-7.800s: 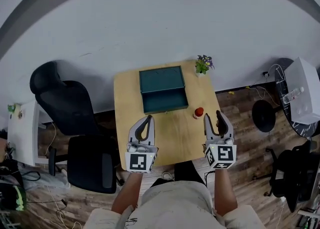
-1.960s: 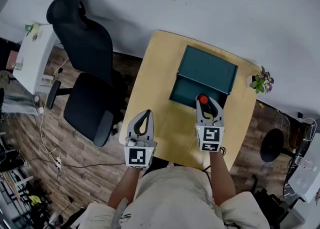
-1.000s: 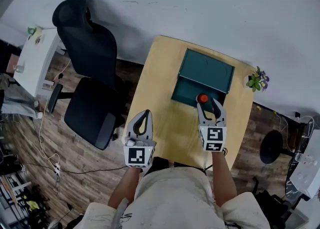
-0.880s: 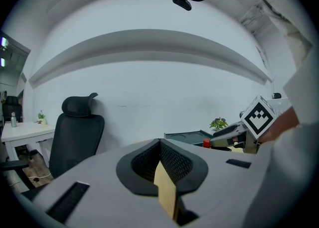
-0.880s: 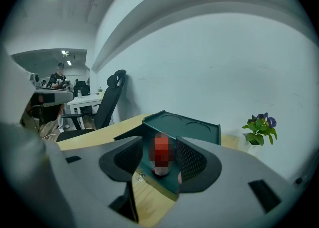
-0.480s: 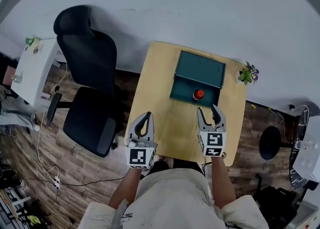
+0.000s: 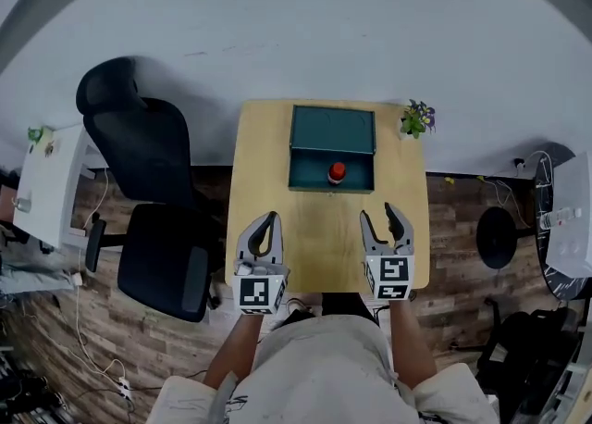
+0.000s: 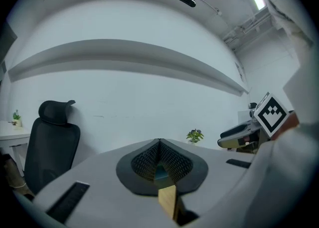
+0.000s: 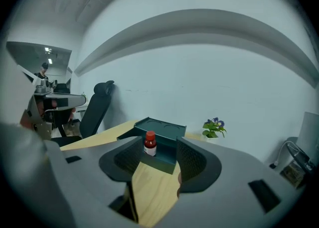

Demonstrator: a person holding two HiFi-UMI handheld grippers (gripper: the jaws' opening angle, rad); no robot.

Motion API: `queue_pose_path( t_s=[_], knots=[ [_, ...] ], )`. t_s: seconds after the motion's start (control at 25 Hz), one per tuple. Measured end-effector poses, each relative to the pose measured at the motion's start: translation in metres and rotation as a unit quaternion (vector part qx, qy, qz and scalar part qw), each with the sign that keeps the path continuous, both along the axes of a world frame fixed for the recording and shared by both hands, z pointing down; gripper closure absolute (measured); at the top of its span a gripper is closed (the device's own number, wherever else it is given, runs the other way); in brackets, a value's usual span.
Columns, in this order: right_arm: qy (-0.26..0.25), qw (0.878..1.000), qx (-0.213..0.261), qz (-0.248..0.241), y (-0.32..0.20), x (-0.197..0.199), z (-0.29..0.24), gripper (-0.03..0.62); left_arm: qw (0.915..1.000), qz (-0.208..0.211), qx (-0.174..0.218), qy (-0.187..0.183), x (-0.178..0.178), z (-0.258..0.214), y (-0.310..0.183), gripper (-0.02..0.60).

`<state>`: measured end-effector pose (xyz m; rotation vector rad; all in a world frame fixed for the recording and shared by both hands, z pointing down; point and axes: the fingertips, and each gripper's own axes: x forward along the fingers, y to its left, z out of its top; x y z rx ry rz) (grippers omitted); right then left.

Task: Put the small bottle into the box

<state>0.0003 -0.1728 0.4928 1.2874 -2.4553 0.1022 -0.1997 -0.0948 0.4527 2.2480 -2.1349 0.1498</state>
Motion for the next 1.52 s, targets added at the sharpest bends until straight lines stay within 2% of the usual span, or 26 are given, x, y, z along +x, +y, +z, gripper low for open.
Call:
queue_pose_path(
  t_s=[0.4,0.88,1.04,1.32,1.52],
  knots=[
    [-0.035,0.995,0.034,0.085,0.012,0.066,-0.028,0.368,0.9980,0.058,0.021,-0.014,0.039,-0.015,-0.012,0.575],
    [-0.041,0.995,0.045,0.085,0.020,0.076,-0.040,0.376,0.9978,0.064,0.016,-0.007,0.055,-0.013,-0.005,0.575],
    [-0.048,0.993,0.057,0.086,0.018,0.079,-0.049,0.418,0.9978,0.061,0.022,-0.012,0.053,-0.020,-0.007,0.575],
    [-0.077,0.987,0.106,0.096,0.014,0.085,-0.082,0.514,0.9977,0.047,0.035,-0.034,0.040,-0.037,-0.013,0.575],
    [-0.078,0.983,0.142,0.081,0.012,0.084,-0.110,0.572,0.9958,0.053,0.056,-0.049,0.040,-0.066,-0.017,0.575]
  ],
)
